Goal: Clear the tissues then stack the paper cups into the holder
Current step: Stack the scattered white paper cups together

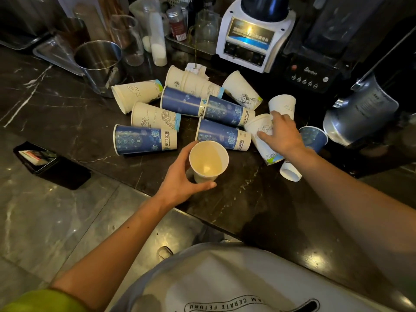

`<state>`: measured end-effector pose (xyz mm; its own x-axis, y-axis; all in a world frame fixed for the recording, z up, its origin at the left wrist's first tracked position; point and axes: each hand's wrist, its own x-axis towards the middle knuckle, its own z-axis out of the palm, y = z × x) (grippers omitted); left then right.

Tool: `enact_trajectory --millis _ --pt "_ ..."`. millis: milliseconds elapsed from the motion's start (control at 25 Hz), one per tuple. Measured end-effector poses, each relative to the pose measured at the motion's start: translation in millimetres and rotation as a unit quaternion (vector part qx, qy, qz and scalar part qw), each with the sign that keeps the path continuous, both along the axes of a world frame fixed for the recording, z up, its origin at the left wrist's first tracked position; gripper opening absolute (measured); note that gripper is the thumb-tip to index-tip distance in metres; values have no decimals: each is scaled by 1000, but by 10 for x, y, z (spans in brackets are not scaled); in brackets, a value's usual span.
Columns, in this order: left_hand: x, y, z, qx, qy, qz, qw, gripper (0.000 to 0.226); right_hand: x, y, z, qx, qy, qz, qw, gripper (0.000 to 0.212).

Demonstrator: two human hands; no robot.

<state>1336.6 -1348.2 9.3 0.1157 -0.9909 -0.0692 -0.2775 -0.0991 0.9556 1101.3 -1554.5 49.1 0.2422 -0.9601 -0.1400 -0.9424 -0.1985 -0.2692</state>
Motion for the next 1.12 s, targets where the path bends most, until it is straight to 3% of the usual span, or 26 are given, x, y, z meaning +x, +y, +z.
enact_trajectory --millis 120,320,480,640,800,960,1040,1120 --pt "10 33 59 -5 1 26 1000 110 23 -73 -60 25 46 -10 999 72" --pt "27 -2 117 -14 -21 38 999 102 43 -48 -131 19 21 -21 999 73" --pt "42 10 99 -19 -29 39 999 93 -60 12 -28 3 -45 -43 998 81" --pt "73 21 101 -26 -30 29 999 98 -202 229 176 -15 -171 -46 984 87" --pt "68 1 143 -31 -29 12 999 105 -231 557 517 -38 -341 -28 939 88" --pt "93 -20 157 -37 -32 10 999 108 15 966 823 -37 -499 38 865 89" --pt "101 -30 151 -26 -26 9 999 110 169 1112 824 -10 -544 78 835 89" --pt "121 -24 152 -26 -17 9 999 111 317 1204 761 10 -539 117 834 89"
